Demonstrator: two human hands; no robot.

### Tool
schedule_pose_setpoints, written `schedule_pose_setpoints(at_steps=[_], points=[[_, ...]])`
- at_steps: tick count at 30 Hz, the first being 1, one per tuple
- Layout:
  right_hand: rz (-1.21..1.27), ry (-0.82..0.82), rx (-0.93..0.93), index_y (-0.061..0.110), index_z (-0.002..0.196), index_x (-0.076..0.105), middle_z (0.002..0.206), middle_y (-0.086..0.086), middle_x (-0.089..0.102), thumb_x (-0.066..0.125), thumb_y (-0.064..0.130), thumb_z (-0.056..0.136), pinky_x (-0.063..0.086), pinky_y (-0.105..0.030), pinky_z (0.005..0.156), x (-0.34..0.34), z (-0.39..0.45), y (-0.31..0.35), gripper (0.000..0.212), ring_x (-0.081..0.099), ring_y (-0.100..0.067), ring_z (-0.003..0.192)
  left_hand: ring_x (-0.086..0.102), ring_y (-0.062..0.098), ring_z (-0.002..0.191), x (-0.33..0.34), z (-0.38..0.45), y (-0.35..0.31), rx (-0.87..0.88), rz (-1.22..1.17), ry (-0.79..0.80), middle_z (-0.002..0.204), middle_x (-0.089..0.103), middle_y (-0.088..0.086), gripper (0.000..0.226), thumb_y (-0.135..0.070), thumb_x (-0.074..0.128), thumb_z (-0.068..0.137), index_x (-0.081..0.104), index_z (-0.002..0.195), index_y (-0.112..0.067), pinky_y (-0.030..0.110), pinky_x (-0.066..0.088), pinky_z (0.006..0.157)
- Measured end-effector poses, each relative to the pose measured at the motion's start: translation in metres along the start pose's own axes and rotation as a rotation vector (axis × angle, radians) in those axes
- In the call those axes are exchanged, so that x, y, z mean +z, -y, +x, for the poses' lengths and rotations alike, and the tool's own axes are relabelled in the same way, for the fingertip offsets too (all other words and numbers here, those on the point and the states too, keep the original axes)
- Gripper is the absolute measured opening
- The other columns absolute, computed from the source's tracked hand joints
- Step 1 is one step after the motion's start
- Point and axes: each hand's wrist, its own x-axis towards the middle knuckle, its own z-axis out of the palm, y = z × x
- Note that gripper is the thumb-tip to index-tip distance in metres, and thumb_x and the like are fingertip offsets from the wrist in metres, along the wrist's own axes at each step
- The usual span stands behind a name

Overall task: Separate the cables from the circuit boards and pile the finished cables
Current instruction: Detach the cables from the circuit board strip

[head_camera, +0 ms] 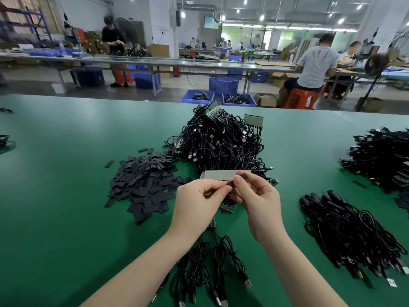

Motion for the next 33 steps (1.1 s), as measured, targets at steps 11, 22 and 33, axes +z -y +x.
schedule_pose_setpoints(at_steps=[11, 22, 33], points=[[0.005, 0.004, 0.091, 0.017, 0.1, 0.073, 0.069, 0.004, 0.069, 0.076, 0.012, 0.085, 0.055, -0.019, 0.064, -0.002, 0.001, -0.004, 0.016, 0.069, -0.01, 0.073, 0.066, -0.009, 0.083, 0.001, 0.0, 0.002, 0.057, 0.043, -0.003, 0.086, 0.069, -0.031, 0.021, -0.023, 0.074, 0.085, 0.072, 0.09, -0.043, 0.005, 0.047, 0.071], [-0.066, 0.033, 0.108, 0.018, 0.095, 0.072, 0.071, 0.004, 0.072, 0.075, 0.012, 0.087, 0.05, -0.02, 0.063, 0.0, 0.006, -0.003, 0.01, 0.068, -0.007, 0.069, 0.066, -0.009, 0.083, -0.001, 0.002, 0.005, 0.073, 0.015, -0.002, 0.084, 0.07, -0.031, 0.024, -0.022, 0.075, 0.083, 0.072, 0.092, -0.043, 0.004, 0.046, 0.071], [-0.18, -0.025, -0.055, 0.037, 0.113, 0.068, 0.075, 0.005, 0.074, 0.066, 0.021, 0.096, 0.056, -0.019, 0.067, 0.006, 0.002, -0.012, 0.024, 0.069, -0.005, 0.071, 0.066, -0.011, 0.083, -0.002, 0.005, 0.003, 0.073, 0.068, 0.013, 0.084, 0.066, -0.038, 0.027, -0.019, 0.075, 0.083, 0.07, 0.096, -0.042, 0.003, 0.046, 0.075]])
